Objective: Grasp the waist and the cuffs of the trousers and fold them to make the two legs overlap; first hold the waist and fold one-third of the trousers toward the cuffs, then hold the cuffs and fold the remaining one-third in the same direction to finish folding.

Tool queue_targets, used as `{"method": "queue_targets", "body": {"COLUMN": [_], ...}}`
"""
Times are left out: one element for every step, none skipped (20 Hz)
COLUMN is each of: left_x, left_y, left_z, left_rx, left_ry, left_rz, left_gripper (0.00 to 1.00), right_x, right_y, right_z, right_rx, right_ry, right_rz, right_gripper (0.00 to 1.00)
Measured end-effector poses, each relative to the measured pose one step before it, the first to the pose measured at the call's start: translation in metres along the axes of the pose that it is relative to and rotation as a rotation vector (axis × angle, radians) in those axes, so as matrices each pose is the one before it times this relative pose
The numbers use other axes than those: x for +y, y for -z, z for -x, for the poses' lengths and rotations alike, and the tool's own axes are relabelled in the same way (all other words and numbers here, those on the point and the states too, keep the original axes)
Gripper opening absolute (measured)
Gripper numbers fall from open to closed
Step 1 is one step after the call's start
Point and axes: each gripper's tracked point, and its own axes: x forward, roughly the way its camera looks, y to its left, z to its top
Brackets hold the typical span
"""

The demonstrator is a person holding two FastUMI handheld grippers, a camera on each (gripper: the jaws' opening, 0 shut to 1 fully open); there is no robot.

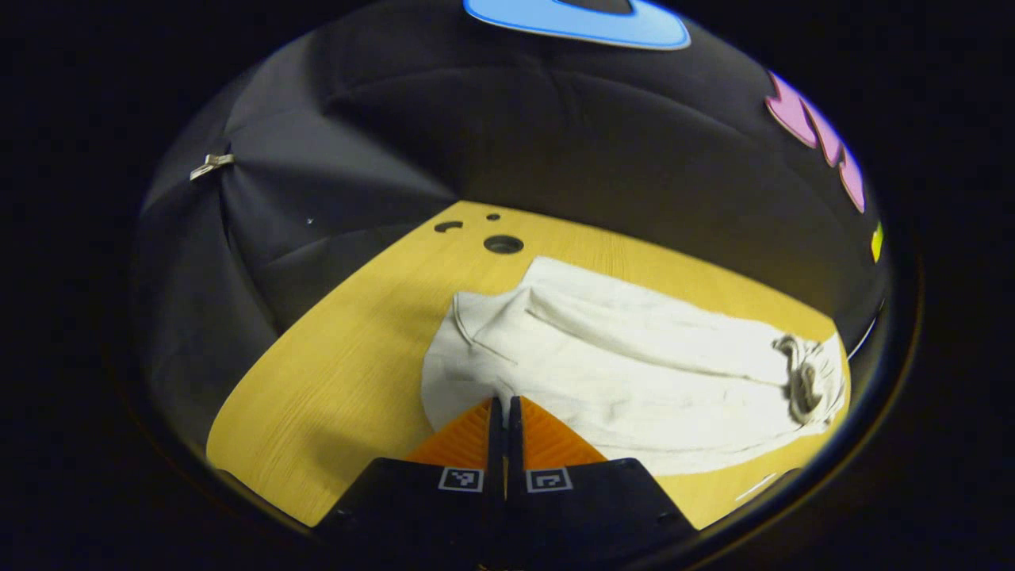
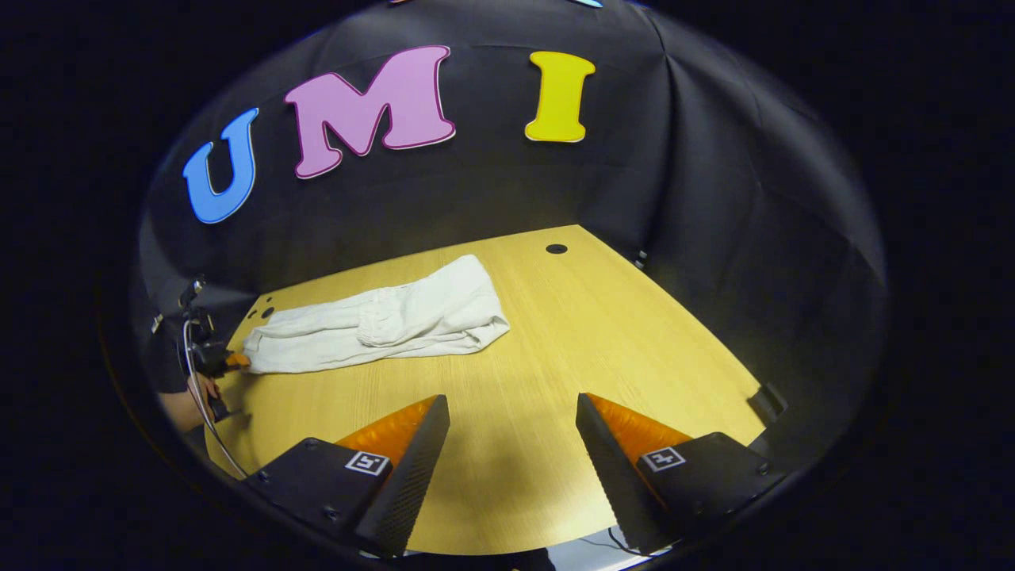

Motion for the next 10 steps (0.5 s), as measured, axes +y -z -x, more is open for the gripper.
{"method": "queue_targets", "body": {"left_x": [-0.00582,-0.00296,-0.00629,-0.00816,-0.00680,-0.00868,-0.00822,-0.00857,-0.00985,-0.01054], "left_y": [-0.00970,-0.00951,-0.01173,-0.01267,-0.01014,-0.00914,-0.00670,-0.00541,-0.00678,-0.00586], "left_z": [0.00263,0.00359,0.00365,0.00268,0.00231,0.00328,0.00227,0.00431,0.00158,0.00188], "left_rx": [-0.00874,-0.01084,-0.01889,-0.02081,-0.02010,-0.01414,-0.00788,-0.00858,-0.01000,-0.00803], "left_ry": [0.02102,0.01283,0.01697,0.01843,0.01376,0.01570,0.01265,0.01055,0.01306,0.01339], "left_rz": [0.00888,0.00023,0.00024,0.00310,0.00295,0.00005,-0.00301,-0.00387,-0.00303,0.00049], "left_gripper": [0.05,0.05,0.05,0.05,0.05,0.05,0.05,0.05,0.05,0.05], "right_x": [-0.00101,-0.00024,-0.00149,-0.00182,-0.00235,-0.00219,-0.00282,-0.00398,-0.00387,-0.00380], "right_y": [0.00055,-0.00106,-0.00157,-0.00078,-0.00050,-0.00197,-0.00204,-0.00216,-0.00294,-0.00243], "right_z": [0.00006,0.00061,0.00023,0.00103,0.00040,-0.00002,0.00059,0.00128,-0.00044,-0.00063], "right_rx": [0.00320,0.00066,0.00047,0.00066,-0.00397,-0.00697,-0.00617,-0.00703,-0.00887,-0.00780], "right_ry": [0.00324,0.00471,0.00232,0.00042,0.00113,0.00290,0.00243,0.00258,0.00405,0.00300], "right_rz": [-0.00701,-0.01881,-0.02476,-0.02056,-0.00838,0.00281,0.00701,0.00540,0.00227,-0.00166], "right_gripper": [0.99,0.99,0.99,0.99,0.99,0.99,0.99,0.99,0.99,0.99]}}
